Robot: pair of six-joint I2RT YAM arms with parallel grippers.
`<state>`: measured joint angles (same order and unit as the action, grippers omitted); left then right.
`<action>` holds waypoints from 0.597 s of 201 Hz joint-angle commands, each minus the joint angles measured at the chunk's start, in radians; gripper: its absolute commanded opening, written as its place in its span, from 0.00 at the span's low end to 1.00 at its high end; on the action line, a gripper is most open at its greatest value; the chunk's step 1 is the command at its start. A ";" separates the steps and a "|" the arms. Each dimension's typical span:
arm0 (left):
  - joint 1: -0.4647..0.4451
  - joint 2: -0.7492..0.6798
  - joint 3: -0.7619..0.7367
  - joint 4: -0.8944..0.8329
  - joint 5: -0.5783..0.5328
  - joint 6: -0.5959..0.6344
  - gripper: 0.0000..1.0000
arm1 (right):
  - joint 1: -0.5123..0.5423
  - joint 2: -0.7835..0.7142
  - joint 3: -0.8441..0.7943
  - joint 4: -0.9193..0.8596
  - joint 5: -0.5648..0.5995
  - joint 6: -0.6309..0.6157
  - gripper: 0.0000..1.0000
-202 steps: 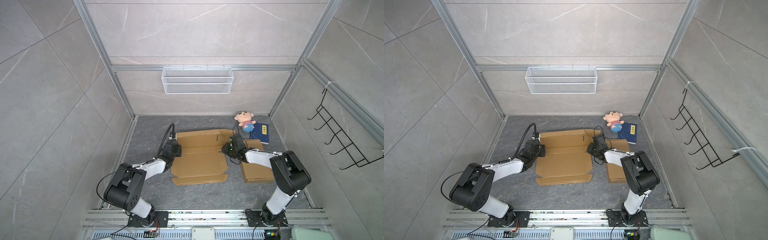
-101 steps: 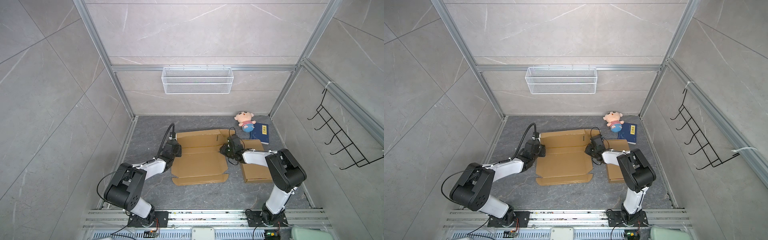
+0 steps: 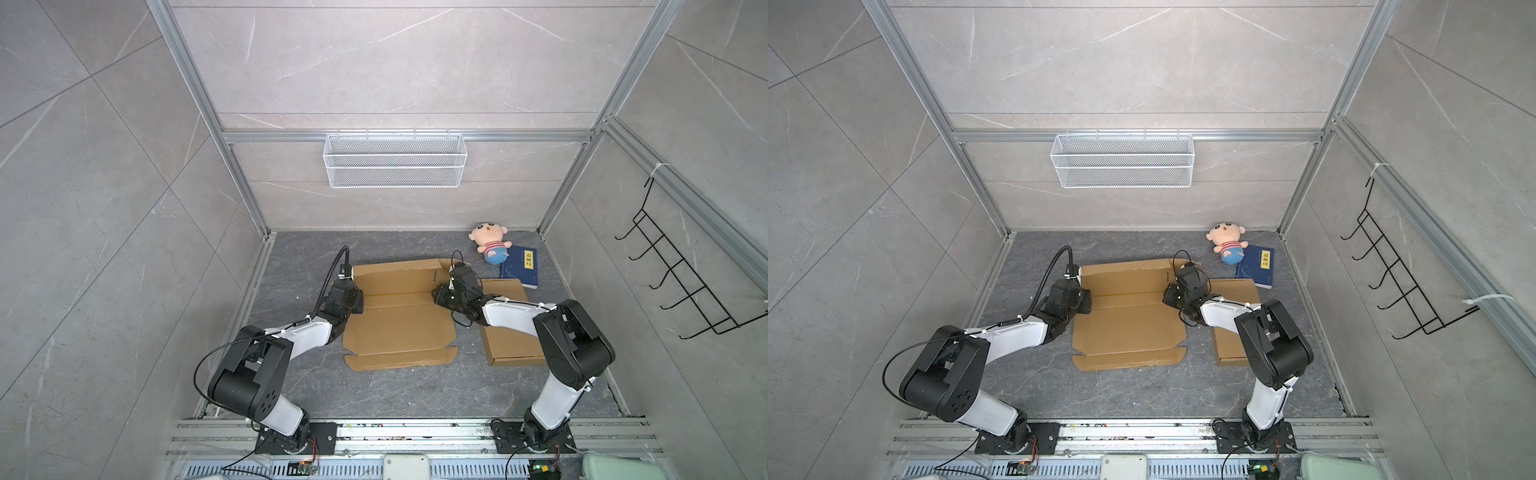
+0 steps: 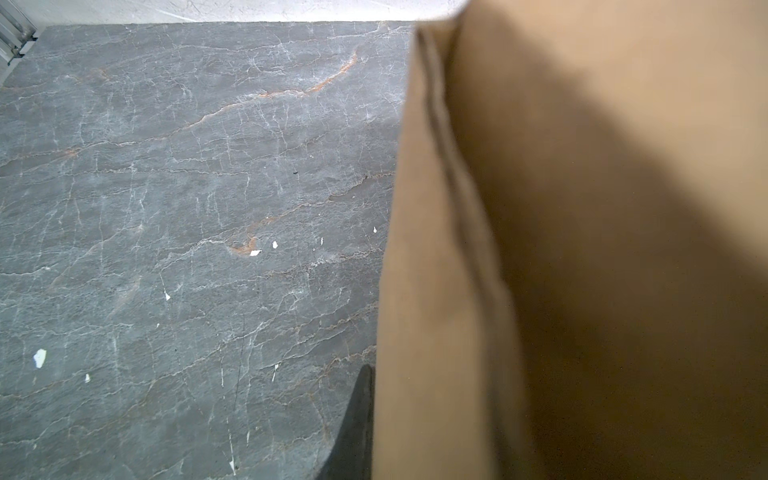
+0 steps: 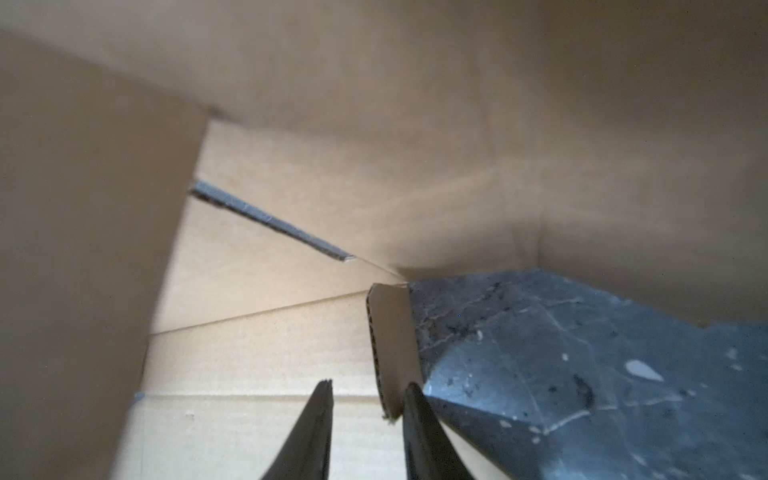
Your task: Fold the paper box
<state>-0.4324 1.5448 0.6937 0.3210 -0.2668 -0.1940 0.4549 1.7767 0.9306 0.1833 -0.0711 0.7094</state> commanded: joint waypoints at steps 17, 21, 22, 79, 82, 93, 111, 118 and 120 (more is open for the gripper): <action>-0.003 0.020 0.009 -0.069 -0.027 0.065 0.00 | 0.018 0.027 0.017 0.036 -0.050 0.011 0.32; -0.003 0.020 0.009 -0.069 -0.027 0.065 0.00 | 0.016 0.025 0.018 0.035 -0.055 0.011 0.31; -0.002 0.020 0.009 -0.069 -0.027 0.065 0.00 | 0.017 0.025 0.019 0.035 -0.056 0.010 0.32; -0.002 0.018 0.009 -0.071 -0.015 0.066 0.00 | -0.085 -0.133 0.028 -0.122 -0.178 -0.143 0.45; -0.002 0.018 0.009 -0.071 -0.013 0.067 0.00 | -0.092 -0.142 0.034 -0.146 -0.186 -0.161 0.46; -0.002 0.018 0.009 -0.071 -0.011 0.068 0.00 | -0.116 -0.181 0.058 -0.234 -0.210 -0.227 0.48; 0.000 0.020 0.012 -0.075 -0.002 0.069 0.00 | -0.153 -0.226 0.136 -0.436 -0.207 -0.348 0.48; 0.002 0.021 0.016 -0.081 0.002 0.070 0.00 | -0.172 -0.240 0.174 -0.519 -0.202 -0.405 0.48; 0.002 0.021 0.017 -0.082 0.002 0.070 0.00 | -0.177 -0.246 0.182 -0.536 -0.195 -0.420 0.49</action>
<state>-0.4320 1.5448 0.6937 0.3195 -0.2565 -0.1936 0.3168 1.6047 0.9962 -0.0593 -0.2371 0.5053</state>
